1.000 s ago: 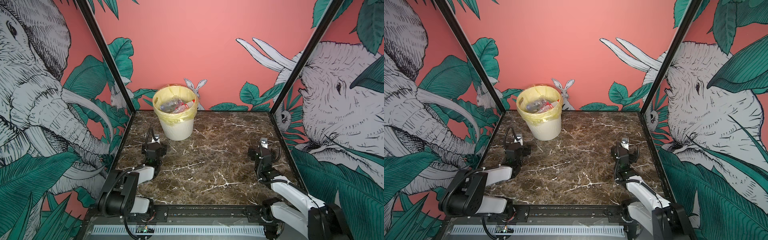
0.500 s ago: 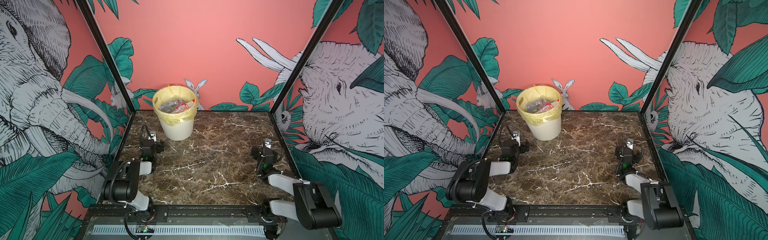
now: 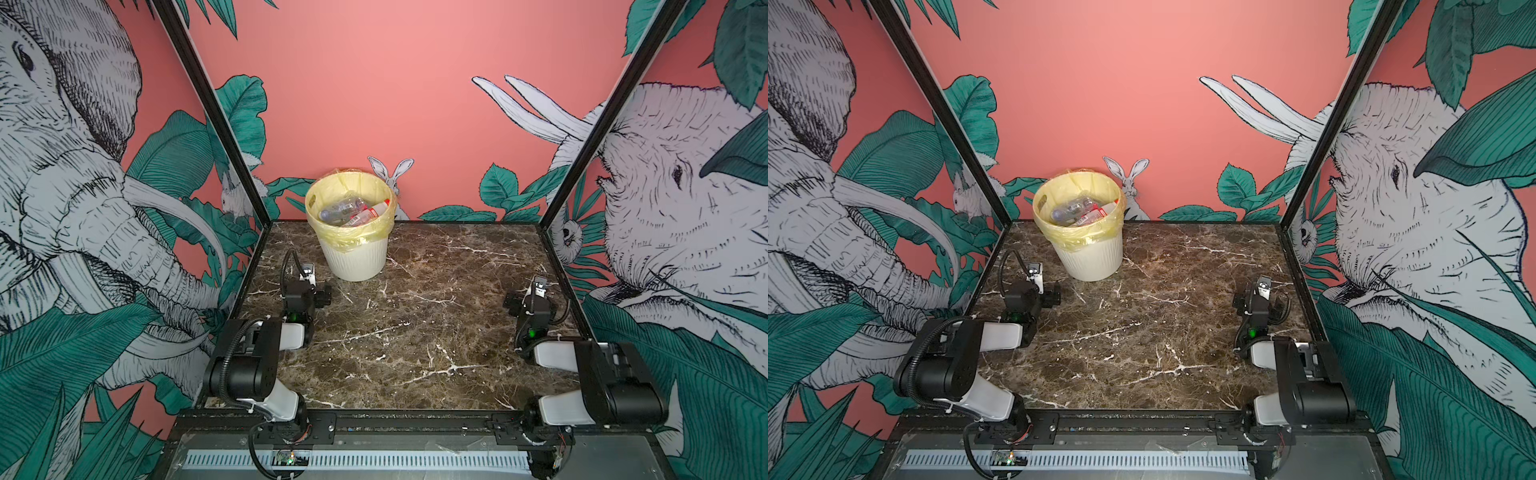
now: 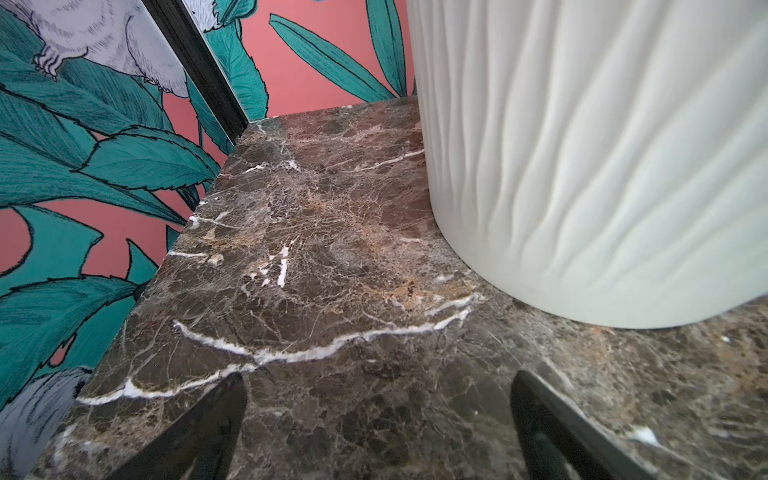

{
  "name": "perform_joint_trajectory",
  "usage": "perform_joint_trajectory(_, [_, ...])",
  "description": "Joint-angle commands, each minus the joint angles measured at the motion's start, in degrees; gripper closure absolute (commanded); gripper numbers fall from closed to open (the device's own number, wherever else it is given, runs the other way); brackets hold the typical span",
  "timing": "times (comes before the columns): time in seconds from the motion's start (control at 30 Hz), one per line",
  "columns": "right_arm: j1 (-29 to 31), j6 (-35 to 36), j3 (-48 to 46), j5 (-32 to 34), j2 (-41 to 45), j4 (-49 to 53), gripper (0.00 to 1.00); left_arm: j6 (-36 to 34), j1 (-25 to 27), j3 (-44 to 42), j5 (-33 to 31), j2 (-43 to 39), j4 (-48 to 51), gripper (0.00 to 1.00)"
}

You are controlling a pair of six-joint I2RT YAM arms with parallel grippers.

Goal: Throw the plastic bottles in the bin

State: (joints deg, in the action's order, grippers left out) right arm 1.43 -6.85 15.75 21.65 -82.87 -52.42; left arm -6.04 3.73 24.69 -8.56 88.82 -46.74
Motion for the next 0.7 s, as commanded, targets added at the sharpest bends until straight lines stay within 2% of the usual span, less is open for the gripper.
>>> perform_joint_trajectory(0.0, [-0.4, 1.0, 0.5, -2.4, -0.6, -5.8, 0.00, 0.1, 0.0, -0.7, 0.5, -0.5, -1.8, 0.01])
perform_joint_trajectory(0.1, [-0.8, 1.8, 1.0, -6.8, -3.5, -6.1, 0.00, 0.1, 0.0, -0.7, 0.4, -0.5, -1.7, 0.00])
perform_joint_trajectory(0.17, [-0.8, 3.7, 0.7, -10.5, -6.7, -12.7, 0.00, 0.1, 0.0, -0.7, 0.5, -0.5, -1.7, 0.00])
perform_joint_trajectory(0.2, [-0.8, 3.9, 1.3, -11.1, -5.3, -8.9, 0.00, 0.1, 0.0, -0.7, 0.5, -0.5, -1.7, 0.00])
perform_joint_trajectory(0.3, [-0.8, 3.8, 2.9, -11.5, -6.0, -7.1, 0.00, 0.1, 0.0, -0.7, 0.4, -0.5, -1.6, 0.01])
perform_joint_trajectory(0.37, [-0.8, 3.9, 5.1, -11.6, -5.3, -1.7, 0.00, 0.1, 0.0, -0.7, 0.4, -0.5, -1.7, 0.00])
perform_joint_trajectory(0.67, [-0.7, 4.4, 5.0, -12.7, -5.6, -2.6, 0.01, 0.1, 0.0, -0.7, 0.4, -0.5, -1.8, 0.00])
